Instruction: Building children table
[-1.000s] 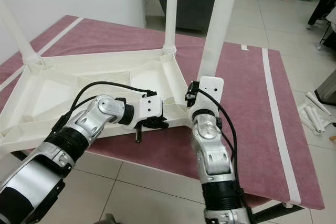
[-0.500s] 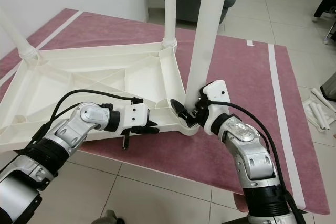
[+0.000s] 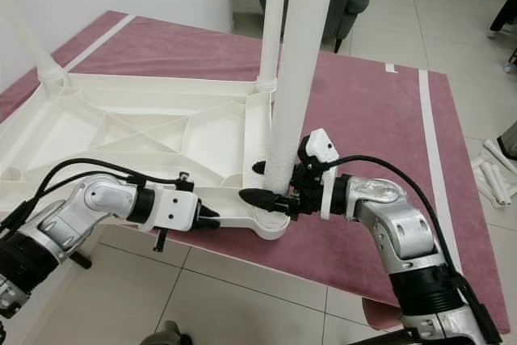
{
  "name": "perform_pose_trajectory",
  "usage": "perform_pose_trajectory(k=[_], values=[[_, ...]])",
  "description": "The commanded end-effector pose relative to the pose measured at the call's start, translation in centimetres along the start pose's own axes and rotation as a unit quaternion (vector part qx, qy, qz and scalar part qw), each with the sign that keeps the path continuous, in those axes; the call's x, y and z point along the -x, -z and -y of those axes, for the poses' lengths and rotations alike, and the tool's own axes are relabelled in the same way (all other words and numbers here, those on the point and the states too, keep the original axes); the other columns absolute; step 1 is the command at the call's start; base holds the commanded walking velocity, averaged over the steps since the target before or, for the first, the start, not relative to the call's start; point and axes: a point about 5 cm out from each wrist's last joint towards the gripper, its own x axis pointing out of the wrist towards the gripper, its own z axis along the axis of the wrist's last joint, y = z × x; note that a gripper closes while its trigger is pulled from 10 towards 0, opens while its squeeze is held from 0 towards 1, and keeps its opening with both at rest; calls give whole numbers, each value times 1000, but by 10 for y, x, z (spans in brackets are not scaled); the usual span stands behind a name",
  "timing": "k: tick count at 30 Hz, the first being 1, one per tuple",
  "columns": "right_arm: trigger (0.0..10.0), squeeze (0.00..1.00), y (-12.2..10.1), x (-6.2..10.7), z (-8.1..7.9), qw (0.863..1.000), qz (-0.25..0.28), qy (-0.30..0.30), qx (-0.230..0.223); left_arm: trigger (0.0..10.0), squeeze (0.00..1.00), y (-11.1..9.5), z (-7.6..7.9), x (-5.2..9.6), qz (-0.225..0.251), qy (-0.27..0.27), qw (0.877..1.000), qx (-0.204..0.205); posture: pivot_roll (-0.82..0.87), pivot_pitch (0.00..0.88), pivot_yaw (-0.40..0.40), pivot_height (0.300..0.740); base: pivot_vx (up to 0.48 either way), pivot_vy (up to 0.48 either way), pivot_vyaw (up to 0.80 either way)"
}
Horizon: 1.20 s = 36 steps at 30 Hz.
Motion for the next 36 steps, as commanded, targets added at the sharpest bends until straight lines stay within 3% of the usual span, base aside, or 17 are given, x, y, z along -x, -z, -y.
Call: perform_pose_trajectory(k=[1, 7, 8, 9, 12, 14, 15, 16, 17, 18, 20, 24, 29, 30, 33, 34, 36], values=[[0, 0, -4, -2, -1, 1000, 7, -16, -8, 0, 0, -25, 13, -2, 27, 193, 976, -97, 122, 43, -29, 740, 0, 0, 0], [0, 0, 12, -8, 9, 997, -20, 81, -5, 0, 0, -30, 2, -9, 54, 153, 985, -64, 116, 46, -27, 740, 0, 0, 0], [0, 0, 25, -10, 28, 977, -48, 206, -7, 0, 0, -36, -11, -16, 71, 124, 988, -54, 111, 45, -25, 740, 0, 0, 0], [0, 0, 25, -10, 28, 977, -48, 206, -7, 0, 0, -36, -11, -16, 71, 124, 988, -54, 111, 45, -25, 740, 0, 0, 0], [0, 0, 38, -8, 42, 940, -76, 331, -30, 0, 0, -41, -25, -24, 82, 101, 990, -52, 109, 46, -23, 740, 0, 0, 0], [0, 0, 48, -5, 49, 897, -93, 429, -50, 0, 0, -47, -36, -31, 93, 87, 991, -51, 105, 45, -18, 740, 0, 0, 0], [0, 0, 48, -5, 49, 897, -93, 429, -50, 0, 0, -47, -36, -31, 93, 87, 991, -51, 105, 45, -18, 740, 0, 0, 0], [0, 0, 55, -1, 51, 864, -95, 490, -70, 0, 0, -50, -43, -37, 96, 80, 991, -52, 101, 43, -14, 740, 0, 0, 0], [0, 0, 65, 7, 50, 791, -96, 595, -107, 0, 0, -55, -54, -46, 102, 72, 991, -49, 98, 42, -9, 740, 0, 0, 0], [0, 0, 65, 7, 50, 791, -96, 595, -107, 0, 0, -55, -54, -46, 102, 72, 991, -49, 98, 42, -9, 740, 0, 0, 0], [0, 0, 71, 11, 46, 738, -97, 656, -127, 0, 0, -58, -59, -53, 104, 70, 991, -47, 93, 40, -1, 740, 0, 0, 0], [0, 0, 73, 2, 35, 701, -92, 694, -133, 0, 0, -63, -65, -61, 108, 69, 991, -43, 87, 36, 7, 740, 0, 0, 0], [0, 0, 63, -15, 28, 709, -72, 694, -103, 0, 0, -64, -68, -66, 111, 72, 990, -40, 81, 36, 12, 740, 0, 0, 0], [10000, 0, 58, -20, 29, 723, -60, 682, -95, 0, 0, -62, -67, -65, 111, 75, 990, -39, 81, 38, 12, 740, 0, 0, 0], [10000, 0, 47, -22, 31, 750, -36, 657, -63, 0, 0, -57, -64, -63, 108, 80, 990, -35, 83, 38, 8, 740, 0, 0, 0], [10000, 1000, 44, -24, 31, 759, -28, 649, -53, 0, 0, -55, -63, -62, 107, 81, 990, -34, 84, 39, 7, 740, 0, 0, 0], [10000, 1000, 39, -24, 32, 773, -15, 633, -45, 0, 0, -53, -61, -61, 105, 83, 990, -34, 86, 40, 4, 740, 0, 0, 0]])
